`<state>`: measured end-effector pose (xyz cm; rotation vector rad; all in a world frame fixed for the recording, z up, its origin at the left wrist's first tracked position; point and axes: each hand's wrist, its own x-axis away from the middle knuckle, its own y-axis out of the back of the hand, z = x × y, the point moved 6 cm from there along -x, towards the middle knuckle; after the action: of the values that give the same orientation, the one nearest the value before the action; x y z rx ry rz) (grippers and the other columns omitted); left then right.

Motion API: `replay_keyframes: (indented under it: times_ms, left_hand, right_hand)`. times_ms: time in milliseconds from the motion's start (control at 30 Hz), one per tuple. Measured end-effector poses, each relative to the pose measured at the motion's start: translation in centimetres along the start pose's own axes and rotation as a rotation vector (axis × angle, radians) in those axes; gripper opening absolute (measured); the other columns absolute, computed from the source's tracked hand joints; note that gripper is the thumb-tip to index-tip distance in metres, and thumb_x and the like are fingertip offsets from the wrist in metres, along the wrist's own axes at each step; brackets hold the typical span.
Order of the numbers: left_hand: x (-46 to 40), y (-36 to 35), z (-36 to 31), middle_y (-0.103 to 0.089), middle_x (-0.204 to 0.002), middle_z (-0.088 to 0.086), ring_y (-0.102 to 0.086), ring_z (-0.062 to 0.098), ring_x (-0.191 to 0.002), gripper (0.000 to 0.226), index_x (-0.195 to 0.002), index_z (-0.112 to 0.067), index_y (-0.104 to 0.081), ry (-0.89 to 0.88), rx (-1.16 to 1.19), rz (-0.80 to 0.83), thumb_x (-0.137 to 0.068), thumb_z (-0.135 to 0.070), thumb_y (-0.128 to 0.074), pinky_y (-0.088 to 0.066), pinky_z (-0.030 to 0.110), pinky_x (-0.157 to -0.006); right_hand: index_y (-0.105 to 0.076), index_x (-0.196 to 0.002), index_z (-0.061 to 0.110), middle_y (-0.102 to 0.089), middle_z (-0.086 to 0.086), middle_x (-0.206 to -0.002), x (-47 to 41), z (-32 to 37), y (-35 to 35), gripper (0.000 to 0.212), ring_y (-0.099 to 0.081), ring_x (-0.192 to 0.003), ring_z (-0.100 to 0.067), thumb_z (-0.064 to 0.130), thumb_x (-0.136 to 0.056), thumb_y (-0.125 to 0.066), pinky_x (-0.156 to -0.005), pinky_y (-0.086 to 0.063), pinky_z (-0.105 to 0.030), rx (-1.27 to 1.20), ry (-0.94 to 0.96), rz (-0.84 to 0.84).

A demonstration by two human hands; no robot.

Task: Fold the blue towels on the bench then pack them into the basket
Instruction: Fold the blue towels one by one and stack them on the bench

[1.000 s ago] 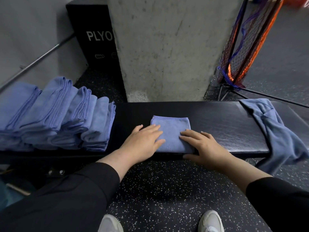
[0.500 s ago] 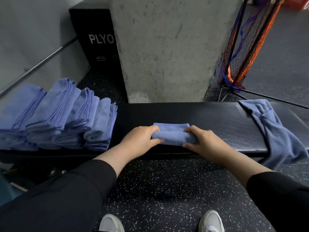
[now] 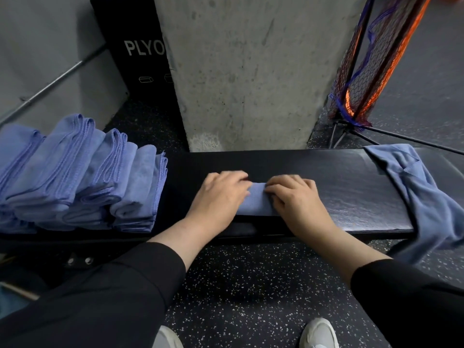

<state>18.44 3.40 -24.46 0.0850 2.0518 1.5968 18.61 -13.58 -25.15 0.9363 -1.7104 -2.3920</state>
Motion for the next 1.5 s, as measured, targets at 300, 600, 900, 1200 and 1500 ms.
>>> replay_keyframes:
  times_ms: [300, 600, 900, 1200, 1500]
  left_hand:
    - [1.1, -3.0, 0.7, -0.016, -0.168, -0.011, -0.006, 0.01, -0.155, 0.092, -0.161, -0.024, -0.012, 0.109, 0.019, 0.507, -0.091, -0.077, -0.039, -0.009, 0.048, -0.126]
    - [0.7, -1.7, 1.7, -0.047, -0.147, -0.013, -0.035, 0.013, -0.144, 0.073, -0.147, -0.034, -0.039, 0.192, 0.219, 0.418, -0.085, -0.059, -0.068, -0.025, 0.043, -0.119]
    - [2.7, 4.2, 1.4, -0.071, -0.116, -0.001, -0.072, 0.011, -0.101, 0.049, -0.129, -0.028, -0.057, 0.622, 1.194, 0.302, -0.085, -0.033, -0.08, -0.058, 0.031, -0.085]
    - [5.4, 9.0, 0.7, -0.073, -0.112, 0.012, -0.073, 0.025, -0.099, 0.03, -0.119, -0.01, -0.063, 0.816, 1.455, 0.138, -0.092, -0.018, -0.073, -0.061, 0.038, -0.077]
    - [8.8, 10.6, 3.2, -0.073, -0.113, 0.004, -0.074, 0.02, -0.098, 0.052, -0.126, -0.026, -0.055, 0.806, 1.257, 0.136, -0.082, -0.034, -0.082, -0.062, 0.038, -0.083]
  right_hand:
    - [-0.044, -0.151, 0.027, -0.04, 0.017, -0.156, 1.2, -2.9, -1.9, 0.078, -0.029, -0.147, -0.001, 0.063, -0.084, -0.059, -0.119, -0.03, -0.04, -0.309, -0.011, 0.413]
    - [-0.061, -0.109, 0.036, -0.072, 0.016, -0.094, 0.2, -3.5, 0.5, 0.033, -0.066, -0.087, 0.001, 0.017, -0.082, -0.068, -0.078, -0.053, -0.025, -0.551, -0.369, 0.353]
    - [-0.076, -0.099, 0.012, -0.077, -0.007, -0.101, -2.3, 0.3, 4.3, 0.035, -0.071, -0.095, -0.02, 0.045, -0.09, -0.07, -0.093, -0.058, -0.045, -1.141, -0.753, 0.099]
    - [-0.059, -0.131, 0.006, -0.071, -0.014, -0.123, -2.1, 9.1, 4.7, 0.052, -0.069, -0.112, -0.029, 0.044, -0.095, -0.061, -0.092, -0.056, -0.045, -1.655, -0.839, 0.291]
    - [-0.066, -0.116, -0.003, -0.076, -0.01, -0.086, -3.4, 12.5, 4.0, 0.036, -0.071, -0.067, -0.016, 0.026, -0.095, -0.067, -0.061, -0.055, -0.028, -1.57, -0.86, 0.148]
